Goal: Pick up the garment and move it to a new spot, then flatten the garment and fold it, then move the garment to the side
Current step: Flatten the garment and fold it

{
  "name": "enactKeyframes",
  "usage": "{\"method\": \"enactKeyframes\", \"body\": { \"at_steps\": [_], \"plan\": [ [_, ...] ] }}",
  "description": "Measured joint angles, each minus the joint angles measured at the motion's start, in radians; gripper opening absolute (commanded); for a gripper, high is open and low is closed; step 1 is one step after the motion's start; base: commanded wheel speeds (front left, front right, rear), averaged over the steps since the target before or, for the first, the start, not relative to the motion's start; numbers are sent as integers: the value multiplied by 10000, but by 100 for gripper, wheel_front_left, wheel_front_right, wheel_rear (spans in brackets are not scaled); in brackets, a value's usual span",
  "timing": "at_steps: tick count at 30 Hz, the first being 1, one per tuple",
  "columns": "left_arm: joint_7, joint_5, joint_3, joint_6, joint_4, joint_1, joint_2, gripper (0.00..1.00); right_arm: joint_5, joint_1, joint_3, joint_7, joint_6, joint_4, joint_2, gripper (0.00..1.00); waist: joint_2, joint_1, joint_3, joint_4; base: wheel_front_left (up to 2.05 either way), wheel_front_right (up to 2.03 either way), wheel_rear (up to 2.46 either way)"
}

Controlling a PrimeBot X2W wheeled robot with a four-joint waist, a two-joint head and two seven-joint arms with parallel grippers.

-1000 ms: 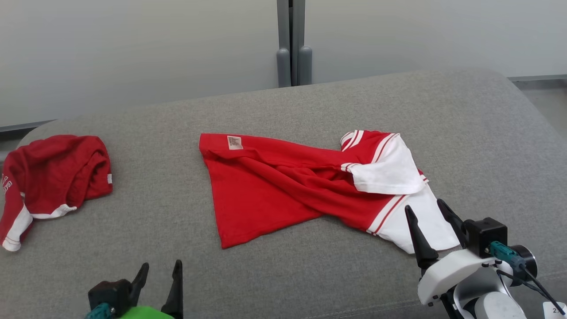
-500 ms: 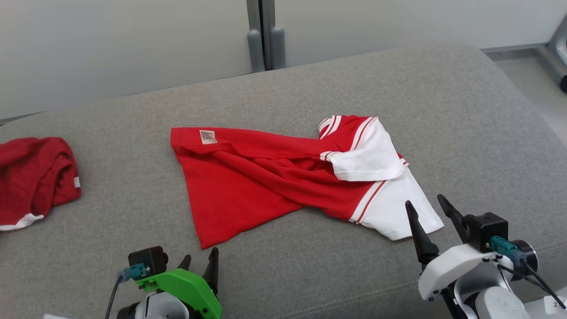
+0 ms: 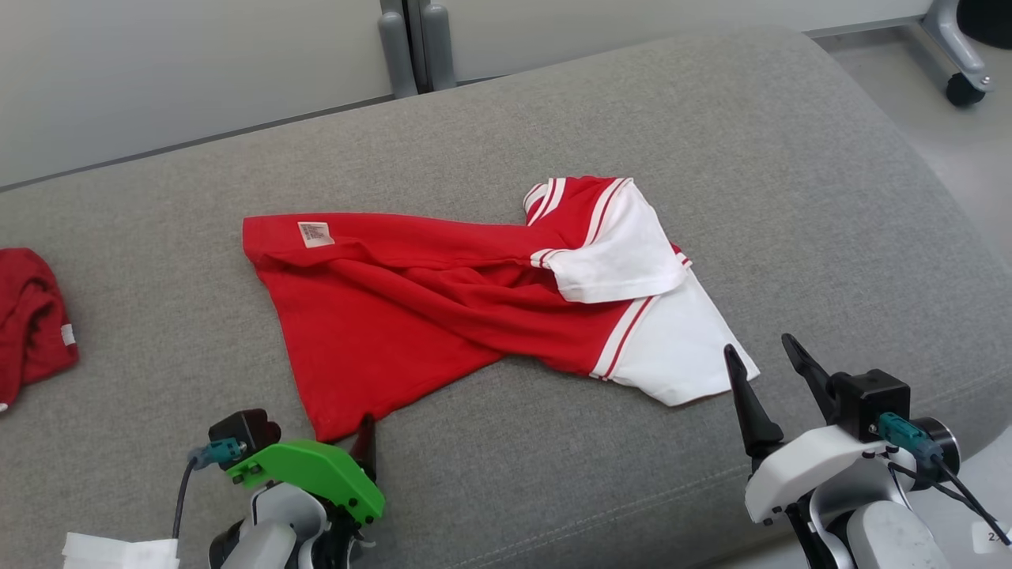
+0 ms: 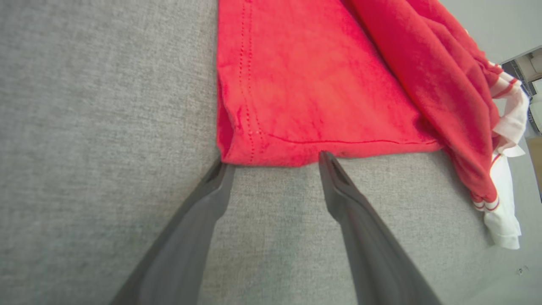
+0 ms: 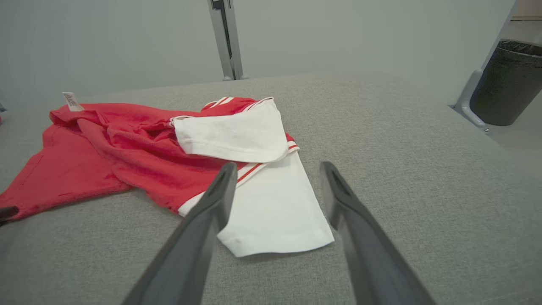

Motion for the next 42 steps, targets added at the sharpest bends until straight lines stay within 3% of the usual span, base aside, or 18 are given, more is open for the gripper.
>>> {"method": "enactKeyframes", "body": {
  "at_steps": [6,7,10,14,15,16,31,42],
  "plan": [
    [-311,-466,460,-92,127,-110,-148,96,0,-85,-13,-59,0,136,27,100,0,0,98,-150,0,0,0],
    [-384,-529,522,-140,121,-119,-174,89,0,-85,-31,-71,0,157,29,100,0,0,99,-152,0,0,0],
    [-569,-602,667,-186,113,-127,-228,49,2,-82,-104,-96,0,219,42,100,0,0,96,-137,0,0,0],
    [-748,-596,704,-251,117,-150,-238,18,48,-67,-242,-96,0,439,63,100,0,0,99,-89,0,0,0],
    [-786,-596,698,-263,138,-170,-238,3,102,-61,-268,-98,0,504,71,100,0,0,106,-83,0,0,0],
    [-823,-585,694,-267,173,-201,-238,0,117,-58,-299,-100,0,569,75,100,0,0,115,-78,0,0,0],
    [-1618,-92,401,-433,-86,-349,-230,0,1718,-66,-1016,-362,0,2222,198,100,0,0,402,2,0,0,0],
    [-1806,405,-40,59,-1329,227,-121,0,2698,-721,-972,-734,-2,3521,217,100,0,0,999,243,0,0,0]
  ]
}}
